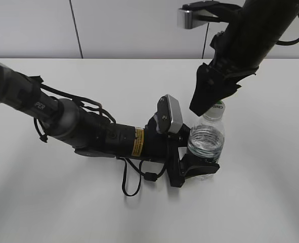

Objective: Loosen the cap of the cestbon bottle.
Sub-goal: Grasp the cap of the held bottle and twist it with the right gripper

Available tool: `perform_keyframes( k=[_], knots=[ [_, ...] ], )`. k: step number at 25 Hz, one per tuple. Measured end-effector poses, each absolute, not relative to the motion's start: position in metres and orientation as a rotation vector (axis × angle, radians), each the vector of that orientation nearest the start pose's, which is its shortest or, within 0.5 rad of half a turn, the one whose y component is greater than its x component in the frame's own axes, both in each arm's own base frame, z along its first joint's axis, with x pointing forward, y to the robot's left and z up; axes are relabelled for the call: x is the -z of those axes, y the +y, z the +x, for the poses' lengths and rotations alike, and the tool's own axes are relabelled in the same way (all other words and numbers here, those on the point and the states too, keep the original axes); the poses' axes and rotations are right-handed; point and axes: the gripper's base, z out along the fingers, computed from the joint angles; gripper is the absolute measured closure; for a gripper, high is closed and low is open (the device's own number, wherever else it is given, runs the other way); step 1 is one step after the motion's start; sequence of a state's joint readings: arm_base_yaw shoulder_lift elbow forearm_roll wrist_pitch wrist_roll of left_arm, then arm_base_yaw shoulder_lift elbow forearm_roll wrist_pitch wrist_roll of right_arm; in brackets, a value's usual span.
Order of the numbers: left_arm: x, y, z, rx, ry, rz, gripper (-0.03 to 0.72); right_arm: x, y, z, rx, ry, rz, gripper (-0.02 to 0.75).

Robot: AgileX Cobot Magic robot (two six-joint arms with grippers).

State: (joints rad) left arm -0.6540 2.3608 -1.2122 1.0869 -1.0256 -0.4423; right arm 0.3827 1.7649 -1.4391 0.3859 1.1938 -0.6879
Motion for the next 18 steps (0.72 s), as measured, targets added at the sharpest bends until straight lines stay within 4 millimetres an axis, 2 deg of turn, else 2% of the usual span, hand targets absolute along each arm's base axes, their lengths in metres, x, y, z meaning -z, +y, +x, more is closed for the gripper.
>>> perform_keyframes(
  k=[3,7,10,13,18],
  knots=[
    [-0.0625,-0.3125,0.2945,1.050,1.391,1.397,0.185,-0.2767,0.1617,0.3171,-0.524,2.687,-1.091,0.148],
    [-0.0625,-0.3125,0.2945,1.050,1.391,1.397,0.185,-0.2766,0.1608,0.3178,-0.557,2.882,-0.631,0.148],
    [-0.0625,-0.3125,0.2945,1.050,1.391,1.397,0.185,-0.2761,0.1597,0.3165,-0.567,2.979,-0.360,0.148],
    [-0.0625,-0.3125,0.2945,1.050,1.391,1.397,0.185,-0.2758,0.1592,0.3144,-0.570,3.024,-0.272,0.148],
    [-0.0625,-0.3125,0.2945,1.050,1.391,1.397,0.185,-0.2755,0.1582,0.3144,-0.555,3.035,-0.240,0.148]
  ],
)
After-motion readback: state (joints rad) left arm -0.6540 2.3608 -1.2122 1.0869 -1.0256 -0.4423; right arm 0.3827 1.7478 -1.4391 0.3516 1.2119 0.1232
